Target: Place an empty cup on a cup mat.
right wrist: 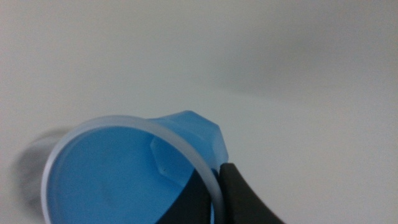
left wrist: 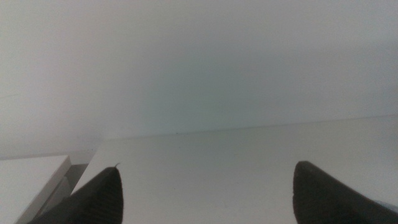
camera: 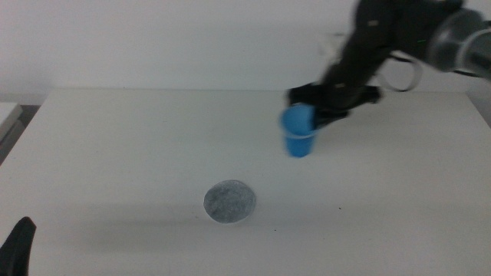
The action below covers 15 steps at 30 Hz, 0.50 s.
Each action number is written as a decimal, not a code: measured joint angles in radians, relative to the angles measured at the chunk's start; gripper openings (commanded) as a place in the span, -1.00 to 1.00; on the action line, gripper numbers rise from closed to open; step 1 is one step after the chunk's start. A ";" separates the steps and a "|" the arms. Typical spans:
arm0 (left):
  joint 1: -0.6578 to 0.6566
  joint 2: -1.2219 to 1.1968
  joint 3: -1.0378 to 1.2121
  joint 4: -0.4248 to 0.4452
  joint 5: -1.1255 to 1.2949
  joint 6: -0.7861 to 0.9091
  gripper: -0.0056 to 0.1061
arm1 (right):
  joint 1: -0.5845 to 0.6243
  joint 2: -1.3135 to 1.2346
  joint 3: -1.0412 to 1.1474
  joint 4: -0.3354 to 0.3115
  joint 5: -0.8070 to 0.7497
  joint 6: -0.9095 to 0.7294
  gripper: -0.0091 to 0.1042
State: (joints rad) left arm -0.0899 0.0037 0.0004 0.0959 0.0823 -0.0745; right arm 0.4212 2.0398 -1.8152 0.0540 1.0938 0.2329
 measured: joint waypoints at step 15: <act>0.000 0.000 0.000 0.000 0.000 0.000 0.78 | 0.268 0.101 -0.014 -0.004 -0.058 0.030 -0.82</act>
State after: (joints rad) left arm -0.0899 0.0037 0.0004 0.0959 0.0823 -0.0745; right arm 0.6888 2.1403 -1.8294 0.0499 1.0360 0.2633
